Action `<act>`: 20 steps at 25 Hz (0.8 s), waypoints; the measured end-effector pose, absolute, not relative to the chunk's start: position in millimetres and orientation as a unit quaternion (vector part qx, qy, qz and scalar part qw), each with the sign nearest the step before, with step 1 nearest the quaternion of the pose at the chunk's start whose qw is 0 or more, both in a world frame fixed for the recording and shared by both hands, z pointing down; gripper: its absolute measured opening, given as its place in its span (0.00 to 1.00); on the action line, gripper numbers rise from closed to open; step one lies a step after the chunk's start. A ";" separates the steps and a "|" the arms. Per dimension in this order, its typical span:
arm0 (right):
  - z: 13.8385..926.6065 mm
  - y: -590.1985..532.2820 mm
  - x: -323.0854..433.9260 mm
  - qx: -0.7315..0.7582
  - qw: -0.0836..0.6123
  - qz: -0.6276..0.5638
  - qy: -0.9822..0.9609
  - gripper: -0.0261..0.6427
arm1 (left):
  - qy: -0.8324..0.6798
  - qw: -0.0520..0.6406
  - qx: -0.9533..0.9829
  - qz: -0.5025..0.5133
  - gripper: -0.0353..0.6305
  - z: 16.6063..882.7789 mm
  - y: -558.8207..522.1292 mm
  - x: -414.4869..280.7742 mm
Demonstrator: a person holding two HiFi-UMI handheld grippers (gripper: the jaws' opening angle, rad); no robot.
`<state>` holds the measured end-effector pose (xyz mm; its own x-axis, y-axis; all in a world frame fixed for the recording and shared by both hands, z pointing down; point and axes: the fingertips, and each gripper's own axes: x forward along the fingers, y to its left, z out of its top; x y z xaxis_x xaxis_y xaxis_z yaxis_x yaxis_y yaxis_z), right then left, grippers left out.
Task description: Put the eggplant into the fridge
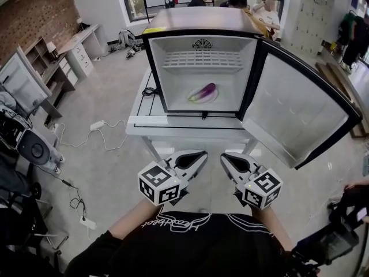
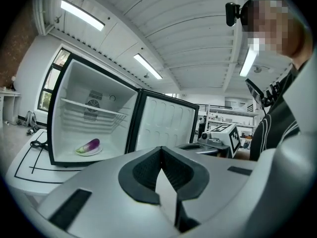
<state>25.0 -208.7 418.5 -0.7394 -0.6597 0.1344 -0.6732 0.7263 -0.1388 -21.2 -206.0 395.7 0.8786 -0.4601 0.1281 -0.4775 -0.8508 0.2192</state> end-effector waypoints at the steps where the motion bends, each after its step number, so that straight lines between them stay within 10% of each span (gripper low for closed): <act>1: 417.0 -201.4 19.2 0.360 0.037 0.089 -0.928 0.05 | -0.242 0.125 0.962 0.036 0.07 395.9 -199.0 -27.0; 20: 415.3 -70.5 -36.1 0.387 0.058 0.085 -0.916 0.05 | -0.210 0.112 0.971 0.029 0.06 396.4 -79.6 -79.4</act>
